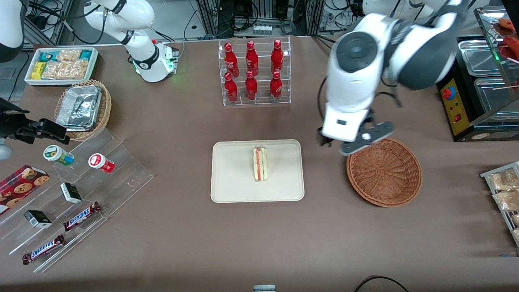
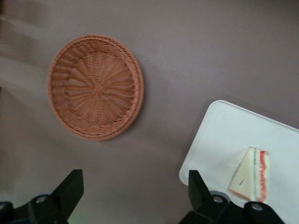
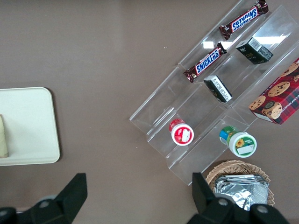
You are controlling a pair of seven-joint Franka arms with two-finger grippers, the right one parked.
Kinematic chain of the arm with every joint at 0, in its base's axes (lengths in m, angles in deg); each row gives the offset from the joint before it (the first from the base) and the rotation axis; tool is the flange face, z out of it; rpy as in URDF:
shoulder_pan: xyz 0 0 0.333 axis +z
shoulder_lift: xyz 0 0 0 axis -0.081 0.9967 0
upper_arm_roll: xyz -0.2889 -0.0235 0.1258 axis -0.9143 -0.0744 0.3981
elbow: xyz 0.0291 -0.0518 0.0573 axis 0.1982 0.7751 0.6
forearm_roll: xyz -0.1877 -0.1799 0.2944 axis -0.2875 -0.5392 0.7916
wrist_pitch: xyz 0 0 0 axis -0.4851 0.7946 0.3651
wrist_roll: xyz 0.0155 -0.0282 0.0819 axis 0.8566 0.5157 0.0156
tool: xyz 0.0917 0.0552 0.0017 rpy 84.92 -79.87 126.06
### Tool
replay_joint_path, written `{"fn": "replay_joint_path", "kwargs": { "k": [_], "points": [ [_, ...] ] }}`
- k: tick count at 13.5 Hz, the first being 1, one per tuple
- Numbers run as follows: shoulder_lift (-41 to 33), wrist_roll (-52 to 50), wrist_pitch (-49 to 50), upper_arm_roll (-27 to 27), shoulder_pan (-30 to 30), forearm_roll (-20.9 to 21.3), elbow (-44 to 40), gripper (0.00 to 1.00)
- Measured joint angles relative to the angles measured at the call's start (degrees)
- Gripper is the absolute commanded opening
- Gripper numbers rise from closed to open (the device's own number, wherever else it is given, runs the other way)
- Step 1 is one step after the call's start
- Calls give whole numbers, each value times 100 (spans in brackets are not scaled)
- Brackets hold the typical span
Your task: Place sandwich from basket to tray
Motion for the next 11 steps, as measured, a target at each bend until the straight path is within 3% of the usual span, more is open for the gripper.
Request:
{"fn": "replay_joint_path", "kwargs": {
  "k": [6, 11],
  "points": [
    [-917, 2406, 718, 1621, -39, -886, 34, 99],
    [-1282, 4283, 885, 2578, -17, -1181, 244, 99]
  ]
}}
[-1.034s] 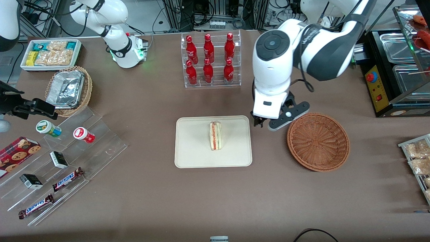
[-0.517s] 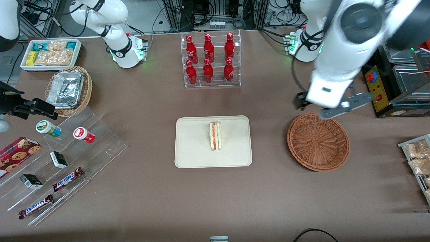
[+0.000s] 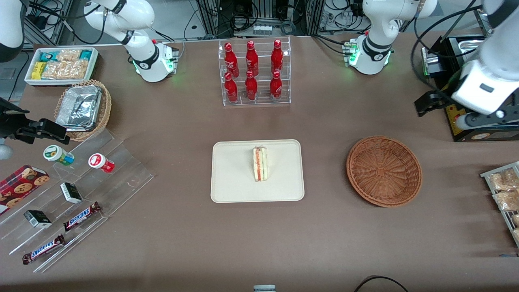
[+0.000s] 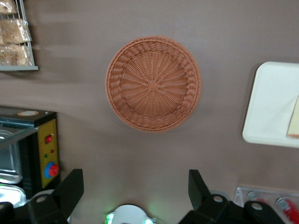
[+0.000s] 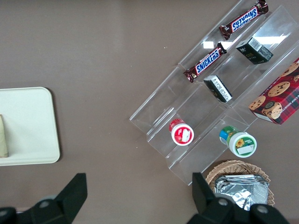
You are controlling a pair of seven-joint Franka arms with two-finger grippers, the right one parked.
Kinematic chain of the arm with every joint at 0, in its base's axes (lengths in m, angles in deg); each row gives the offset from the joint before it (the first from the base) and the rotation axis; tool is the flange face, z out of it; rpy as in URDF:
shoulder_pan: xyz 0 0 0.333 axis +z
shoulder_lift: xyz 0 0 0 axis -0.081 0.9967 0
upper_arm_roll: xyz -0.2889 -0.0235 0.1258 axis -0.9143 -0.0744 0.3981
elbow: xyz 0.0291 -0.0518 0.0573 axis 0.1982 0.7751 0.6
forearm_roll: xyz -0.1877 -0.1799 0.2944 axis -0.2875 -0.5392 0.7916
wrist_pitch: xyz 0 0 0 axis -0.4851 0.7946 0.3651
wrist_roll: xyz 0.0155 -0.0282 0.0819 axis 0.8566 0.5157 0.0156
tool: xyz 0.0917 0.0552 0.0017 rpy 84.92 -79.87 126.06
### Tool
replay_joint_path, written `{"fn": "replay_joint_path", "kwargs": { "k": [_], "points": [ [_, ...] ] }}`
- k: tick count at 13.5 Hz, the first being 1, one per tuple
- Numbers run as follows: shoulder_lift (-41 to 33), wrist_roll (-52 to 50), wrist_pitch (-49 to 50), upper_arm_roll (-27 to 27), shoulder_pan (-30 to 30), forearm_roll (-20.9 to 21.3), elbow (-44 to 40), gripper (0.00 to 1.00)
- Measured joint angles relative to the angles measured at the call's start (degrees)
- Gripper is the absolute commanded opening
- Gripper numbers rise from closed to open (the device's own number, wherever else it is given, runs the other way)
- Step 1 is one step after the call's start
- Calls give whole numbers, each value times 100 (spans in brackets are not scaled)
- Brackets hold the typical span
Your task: Place sandwich from basket to tray
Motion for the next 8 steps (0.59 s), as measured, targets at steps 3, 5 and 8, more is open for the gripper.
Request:
{"fn": "replay_joint_path", "kwargs": {
  "k": [3, 5, 8],
  "points": [
    [-111, 786, 213, 188, 90, -16, 59, 99],
    [-119, 905, 250, 189, 240, -25, 65, 99],
    [-114, 957, 250, 195, 332, -424, 69, 99]
  ]
}}
